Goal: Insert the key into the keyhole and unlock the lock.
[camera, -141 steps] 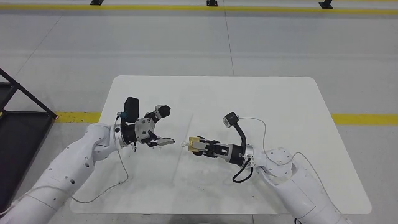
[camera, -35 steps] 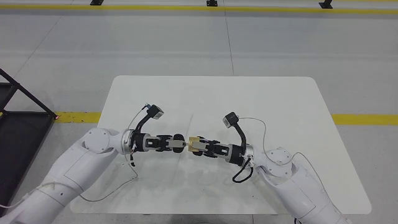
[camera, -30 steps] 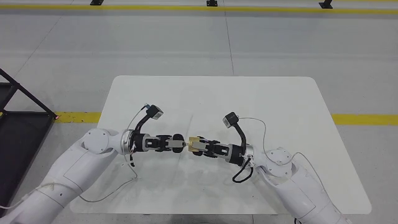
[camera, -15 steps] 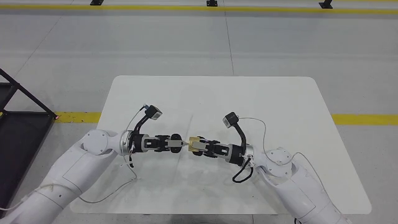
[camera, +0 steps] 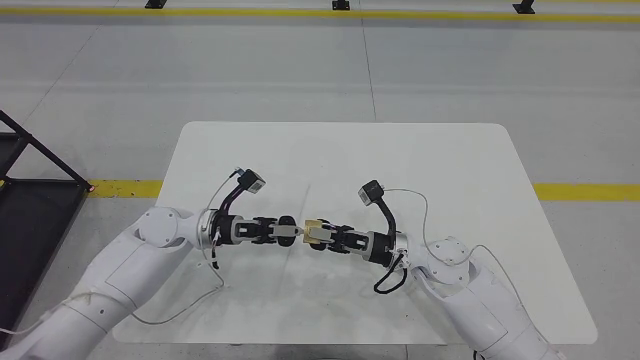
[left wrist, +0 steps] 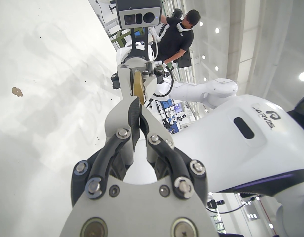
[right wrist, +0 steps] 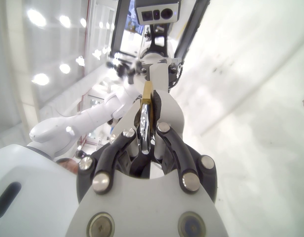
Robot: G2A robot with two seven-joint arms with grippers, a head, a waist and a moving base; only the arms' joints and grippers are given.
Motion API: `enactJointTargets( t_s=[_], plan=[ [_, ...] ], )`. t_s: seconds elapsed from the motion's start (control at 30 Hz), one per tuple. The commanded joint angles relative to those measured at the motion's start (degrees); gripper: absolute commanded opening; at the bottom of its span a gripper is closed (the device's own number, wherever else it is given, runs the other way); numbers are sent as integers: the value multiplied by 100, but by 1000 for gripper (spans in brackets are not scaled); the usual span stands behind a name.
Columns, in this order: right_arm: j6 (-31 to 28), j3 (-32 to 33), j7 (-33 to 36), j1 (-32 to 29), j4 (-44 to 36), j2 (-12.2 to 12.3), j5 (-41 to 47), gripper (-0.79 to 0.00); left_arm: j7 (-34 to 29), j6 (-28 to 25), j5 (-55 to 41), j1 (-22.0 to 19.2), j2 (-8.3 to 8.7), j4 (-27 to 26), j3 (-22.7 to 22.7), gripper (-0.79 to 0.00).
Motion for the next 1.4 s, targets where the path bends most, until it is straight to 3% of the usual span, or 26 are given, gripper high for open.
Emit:
enactJointTargets(
  t_s=[0.0, 0.57, 1.37],
  plan=[
    [0, 0, 0, 0, 0, 0, 0, -785, 2, -2, 37, -19, -13, 20, 6, -785],
    [0, 0, 0, 0, 0, 0, 0, -785, 287, -287, 560, -33, -36, -83, -4, -785],
    [0, 0, 0, 0, 0, 0, 0, -785, 1721, -1720, 2189, 102, 286, -476, 109, -785]
  ],
)
